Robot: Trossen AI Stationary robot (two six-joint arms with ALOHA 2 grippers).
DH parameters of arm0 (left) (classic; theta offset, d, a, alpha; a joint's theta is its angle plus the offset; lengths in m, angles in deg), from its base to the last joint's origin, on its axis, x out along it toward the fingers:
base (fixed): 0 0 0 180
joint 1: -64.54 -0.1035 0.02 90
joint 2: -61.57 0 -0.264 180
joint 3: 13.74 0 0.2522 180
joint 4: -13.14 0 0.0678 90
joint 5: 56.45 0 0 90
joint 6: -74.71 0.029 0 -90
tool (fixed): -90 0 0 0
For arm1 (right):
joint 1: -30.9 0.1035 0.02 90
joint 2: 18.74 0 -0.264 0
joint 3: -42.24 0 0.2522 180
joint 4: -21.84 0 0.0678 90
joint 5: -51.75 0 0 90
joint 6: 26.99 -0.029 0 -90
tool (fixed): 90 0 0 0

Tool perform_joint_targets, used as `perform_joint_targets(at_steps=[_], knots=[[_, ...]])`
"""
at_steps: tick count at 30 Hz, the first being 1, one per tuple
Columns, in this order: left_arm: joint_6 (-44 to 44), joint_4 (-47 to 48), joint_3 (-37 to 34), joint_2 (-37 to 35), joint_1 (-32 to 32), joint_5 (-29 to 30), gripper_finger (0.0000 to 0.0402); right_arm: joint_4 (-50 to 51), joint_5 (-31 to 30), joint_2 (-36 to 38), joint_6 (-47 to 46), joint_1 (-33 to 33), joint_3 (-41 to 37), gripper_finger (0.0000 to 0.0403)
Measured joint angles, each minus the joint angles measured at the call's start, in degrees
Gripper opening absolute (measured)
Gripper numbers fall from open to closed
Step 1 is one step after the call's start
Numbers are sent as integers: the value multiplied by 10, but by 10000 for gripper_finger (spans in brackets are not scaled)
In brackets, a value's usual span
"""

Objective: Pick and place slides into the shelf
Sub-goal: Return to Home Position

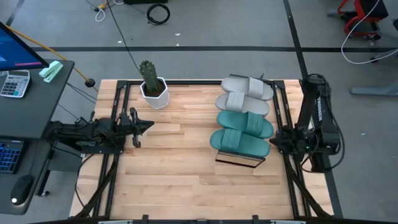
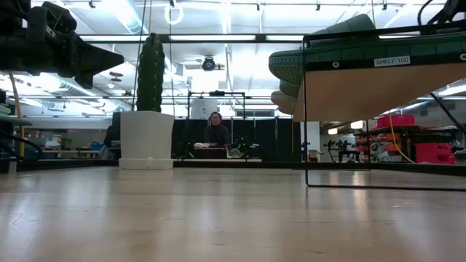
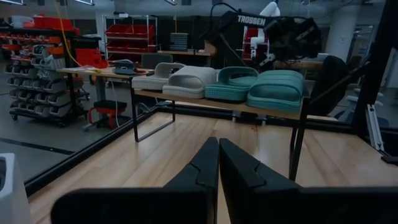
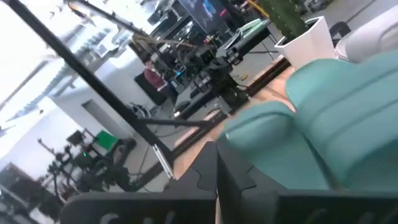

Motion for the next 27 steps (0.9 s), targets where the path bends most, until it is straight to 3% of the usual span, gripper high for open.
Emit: perform_joint_targets(at_steps=[18,27], knots=[[0,-1,0,0,0,-1,26,-87,0,27,-9,34,-174,0],[0,-1,0,0,0,-1,19,-118,-4,27,-9,57,-197,0]])
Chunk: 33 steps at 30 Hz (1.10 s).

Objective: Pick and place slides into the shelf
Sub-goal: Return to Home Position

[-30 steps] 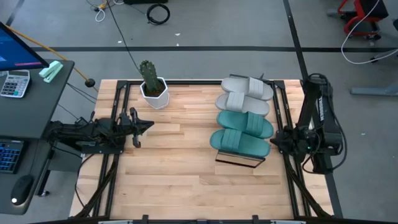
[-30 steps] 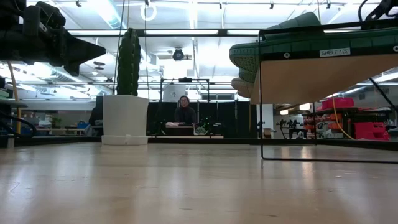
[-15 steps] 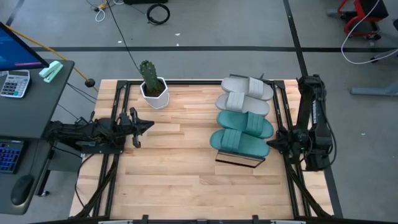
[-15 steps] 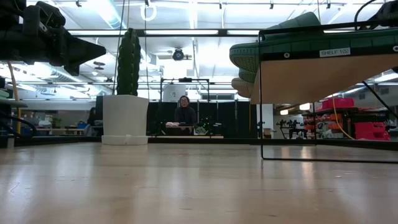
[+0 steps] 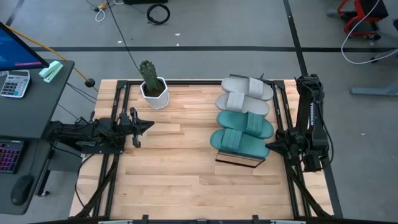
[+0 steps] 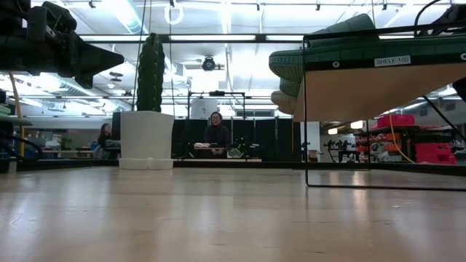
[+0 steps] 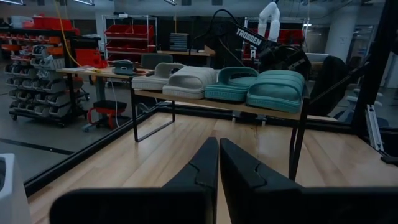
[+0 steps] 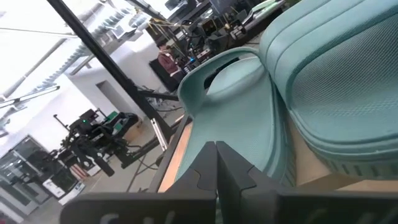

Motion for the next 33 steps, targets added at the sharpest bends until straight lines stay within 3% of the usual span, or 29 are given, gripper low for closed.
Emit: perform_joint_targets(at_steps=[13,19,33], knots=[[0,0,0,0,0,0,36,0,4,7,7,1,0,0],[0,0,0,0,0,0,27,-1,10,90,101,-4,0,0],[0,0,0,0,0,0,37,-5,18,87,190,-11,-1,0]])
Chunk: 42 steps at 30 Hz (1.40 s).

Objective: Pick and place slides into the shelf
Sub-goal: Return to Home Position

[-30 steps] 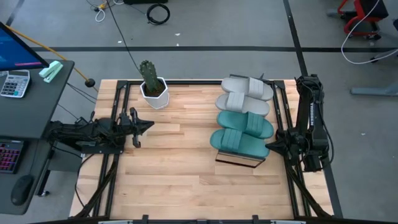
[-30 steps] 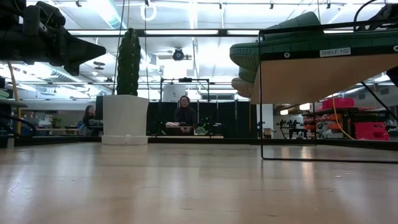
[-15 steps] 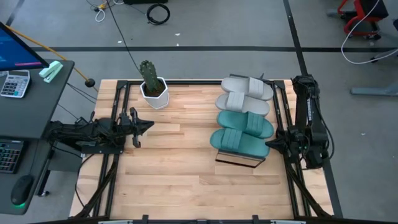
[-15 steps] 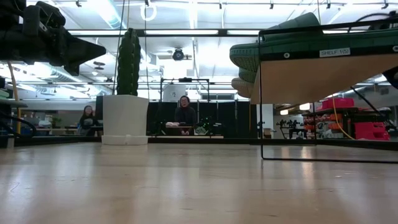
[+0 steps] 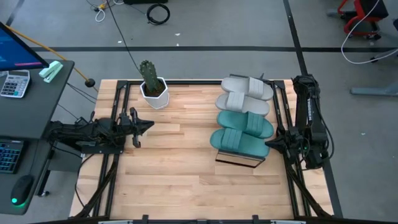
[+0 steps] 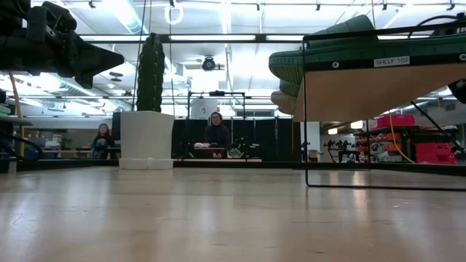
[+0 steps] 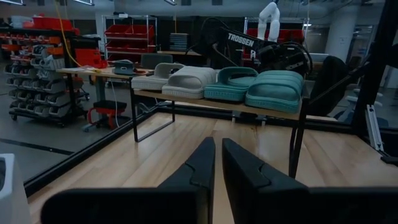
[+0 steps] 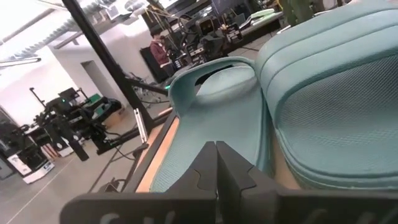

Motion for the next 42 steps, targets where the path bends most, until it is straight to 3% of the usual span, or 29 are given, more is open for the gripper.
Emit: perform_joint_targets(at_steps=[6,9,14,20,26,31,36,42], knots=[[0,0,0,0,0,0,36,-36,-10,0,39,-7,-1,0],[0,0,0,0,0,0,32,-117,2,0,157,-6,4,0],[0,0,0,0,0,0,25,-282,82,0,394,-17,16,0],[0,0,0,0,0,0,26,-468,286,10,666,-184,16,0],[0,0,0,0,0,0,36,-618,511,10,844,-368,16,0],[0,0,0,0,0,0,32,-642,656,22,901,-476,16,0],[0,0,0,0,0,0,23,-663,790,43,903,-559,-3,0],[0,0,0,0,0,0,24,-678,856,83,889,-615,-47,0]])
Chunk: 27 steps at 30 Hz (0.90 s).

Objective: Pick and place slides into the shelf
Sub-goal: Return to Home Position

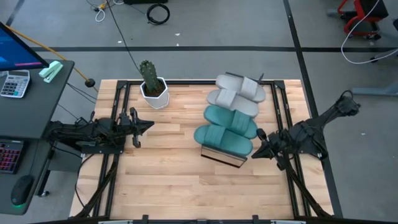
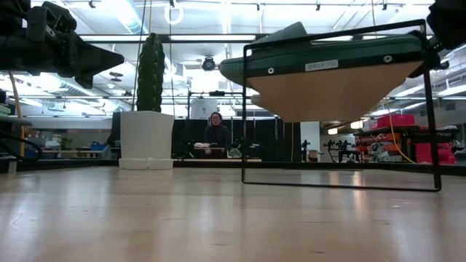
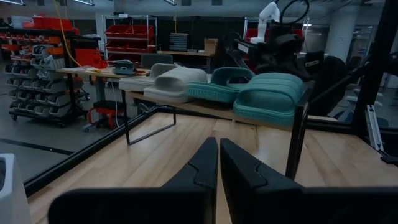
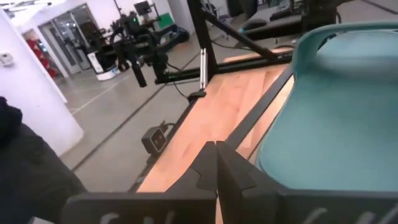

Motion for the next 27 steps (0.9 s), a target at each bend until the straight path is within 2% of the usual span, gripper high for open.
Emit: perform_joint_targets(at_steps=[7,21,27], knots=[[0,0,0,0,0,0,35,-3,32,41,9,-49,-14,0],[0,0,0,0,0,0,26,66,164,110,48,-173,-14,0],[0,0,0,0,0,0,36,70,188,148,49,-223,-30,0]])
